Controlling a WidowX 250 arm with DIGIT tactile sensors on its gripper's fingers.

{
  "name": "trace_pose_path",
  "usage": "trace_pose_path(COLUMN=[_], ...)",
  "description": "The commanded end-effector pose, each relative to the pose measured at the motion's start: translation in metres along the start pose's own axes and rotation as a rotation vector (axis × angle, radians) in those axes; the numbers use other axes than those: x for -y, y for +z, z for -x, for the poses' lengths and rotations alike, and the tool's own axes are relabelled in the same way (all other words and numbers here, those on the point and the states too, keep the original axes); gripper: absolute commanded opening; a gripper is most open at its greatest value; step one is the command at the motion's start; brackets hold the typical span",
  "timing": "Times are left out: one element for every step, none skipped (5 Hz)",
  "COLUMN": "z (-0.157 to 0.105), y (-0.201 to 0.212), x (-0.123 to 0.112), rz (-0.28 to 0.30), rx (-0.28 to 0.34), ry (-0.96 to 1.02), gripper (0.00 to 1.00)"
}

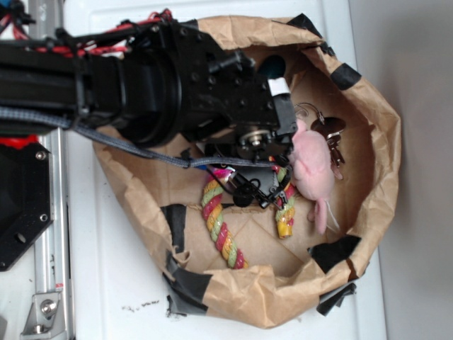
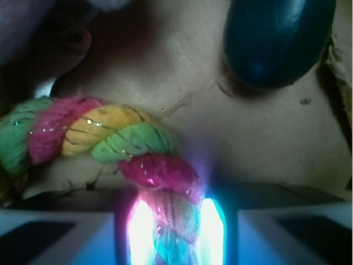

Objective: Grab the multicolored rope.

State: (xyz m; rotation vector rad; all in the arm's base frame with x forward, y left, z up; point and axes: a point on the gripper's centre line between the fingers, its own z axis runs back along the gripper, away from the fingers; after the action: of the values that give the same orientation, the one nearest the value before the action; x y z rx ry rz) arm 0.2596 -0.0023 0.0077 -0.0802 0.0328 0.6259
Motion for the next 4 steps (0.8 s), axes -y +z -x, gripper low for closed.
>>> trace_pose_path(z=[-0.017, -0.027, -0.018, -0.014], y=[0.050, 0.103, 0.154, 0.162], x=[-0.003, -0.015, -0.023, -0.025], rz=[-0.124, -0.134, -0.123, -0.098], rx=[0.048, 0.148, 0.196, 0.163], ry=[-0.118, -0.160, -0.195, -0.247], gripper=[0.00, 0.00, 0.00, 0.00])
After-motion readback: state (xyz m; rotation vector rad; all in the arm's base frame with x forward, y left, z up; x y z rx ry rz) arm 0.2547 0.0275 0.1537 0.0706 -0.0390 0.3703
